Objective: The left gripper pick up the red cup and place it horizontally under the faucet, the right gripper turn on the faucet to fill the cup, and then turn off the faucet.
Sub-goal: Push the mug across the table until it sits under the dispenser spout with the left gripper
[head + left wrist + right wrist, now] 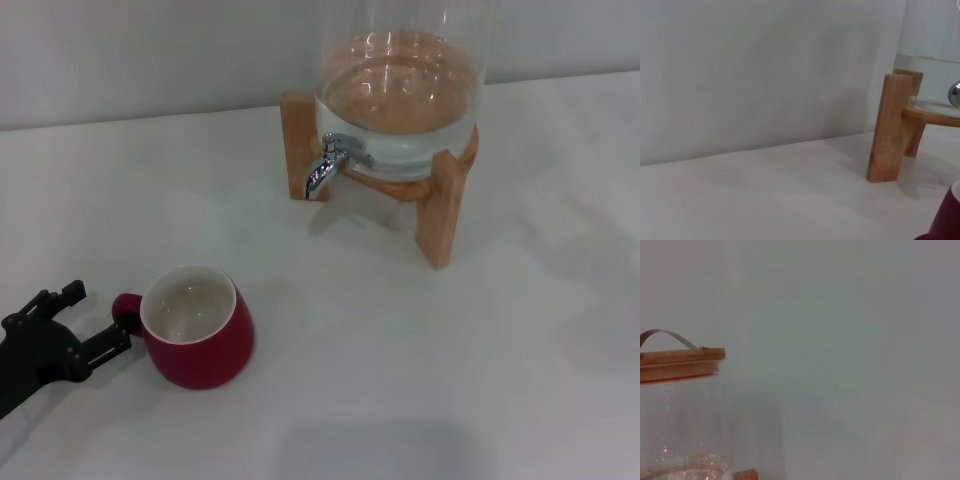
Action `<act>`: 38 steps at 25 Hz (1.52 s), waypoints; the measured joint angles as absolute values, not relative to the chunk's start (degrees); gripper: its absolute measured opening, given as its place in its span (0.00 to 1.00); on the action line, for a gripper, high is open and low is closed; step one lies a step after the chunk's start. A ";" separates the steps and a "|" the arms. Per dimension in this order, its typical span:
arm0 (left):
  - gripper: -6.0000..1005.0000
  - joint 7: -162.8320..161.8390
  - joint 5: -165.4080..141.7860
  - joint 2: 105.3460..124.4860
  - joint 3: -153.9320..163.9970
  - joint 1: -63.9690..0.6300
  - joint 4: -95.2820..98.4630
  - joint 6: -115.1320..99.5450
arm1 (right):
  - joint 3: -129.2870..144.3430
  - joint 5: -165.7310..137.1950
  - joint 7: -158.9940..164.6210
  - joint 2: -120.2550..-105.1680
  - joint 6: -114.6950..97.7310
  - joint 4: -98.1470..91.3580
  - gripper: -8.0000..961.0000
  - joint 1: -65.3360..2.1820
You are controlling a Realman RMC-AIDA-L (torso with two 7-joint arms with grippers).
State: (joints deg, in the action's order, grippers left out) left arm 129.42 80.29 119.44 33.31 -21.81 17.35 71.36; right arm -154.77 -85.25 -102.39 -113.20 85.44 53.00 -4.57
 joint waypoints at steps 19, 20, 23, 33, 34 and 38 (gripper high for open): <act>0.87 129.11 80.50 119.45 33.30 -22.88 16.16 70.42 | -154.77 -85.21 -102.39 -113.20 85.43 53.00 0.75 -4.56; 0.87 129.07 80.45 119.45 33.31 -22.88 16.16 70.52 | -154.77 -85.20 -102.39 -113.20 85.43 53.00 0.75 -4.54; 0.87 128.95 80.00 119.43 33.51 -22.86 16.16 70.96 | -154.77 -85.18 -102.39 -113.20 85.43 53.00 0.75 -4.50; 0.71 129.29 79.70 119.32 36.35 -22.48 16.64 72.39 | -154.77 -85.16 -102.39 -113.21 85.43 53.00 0.75 -4.83; 0.69 129.37 79.70 119.32 36.35 -22.46 16.65 72.39 | -154.77 -85.16 -102.39 -113.21 85.43 53.00 0.75 -4.83; 0.54 130.64 79.95 119.39 36.39 -22.27 16.70 72.42 | -154.77 -85.16 -102.39 -113.20 85.43 53.00 0.75 -4.83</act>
State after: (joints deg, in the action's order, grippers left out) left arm 130.64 79.95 119.39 36.39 -22.27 16.70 72.42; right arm -154.77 -85.16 -102.39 -113.20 85.43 53.00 -4.83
